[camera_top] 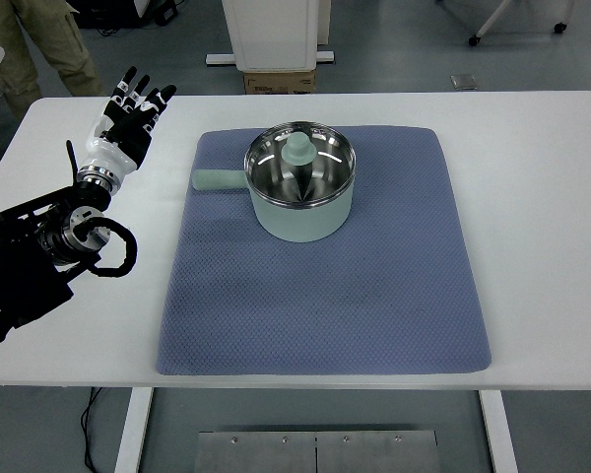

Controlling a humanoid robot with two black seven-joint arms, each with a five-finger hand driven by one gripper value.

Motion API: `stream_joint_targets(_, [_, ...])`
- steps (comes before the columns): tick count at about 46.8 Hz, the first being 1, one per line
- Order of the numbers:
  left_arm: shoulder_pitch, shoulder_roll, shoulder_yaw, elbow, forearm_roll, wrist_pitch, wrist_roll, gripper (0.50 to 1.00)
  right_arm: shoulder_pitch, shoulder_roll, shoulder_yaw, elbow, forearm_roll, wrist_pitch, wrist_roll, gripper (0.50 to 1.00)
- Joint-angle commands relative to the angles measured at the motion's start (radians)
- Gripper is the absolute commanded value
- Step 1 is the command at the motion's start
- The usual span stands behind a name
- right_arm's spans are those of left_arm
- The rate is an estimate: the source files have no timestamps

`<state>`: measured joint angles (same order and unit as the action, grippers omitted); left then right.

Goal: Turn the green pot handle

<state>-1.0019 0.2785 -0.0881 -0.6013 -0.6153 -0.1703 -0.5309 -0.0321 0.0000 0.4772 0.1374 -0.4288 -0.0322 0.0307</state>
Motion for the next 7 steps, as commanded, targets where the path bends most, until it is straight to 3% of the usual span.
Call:
stream_joint_targets(1, [0.003, -0.008, -0.005, 0.003, 0.000, 0.002, -0.001, 1.000, 0.000, 0.000, 0.000, -0.001, 0.004, 0.000, 0.000, 1.000])
stream_joint_targets(7, [0.003, -0.024, -0.007, 0.006, 0.000, 0.002, -0.001, 1.000, -0.002, 0.000, 0.004, -0.001, 0.005, 0.000, 0.000, 1.000])
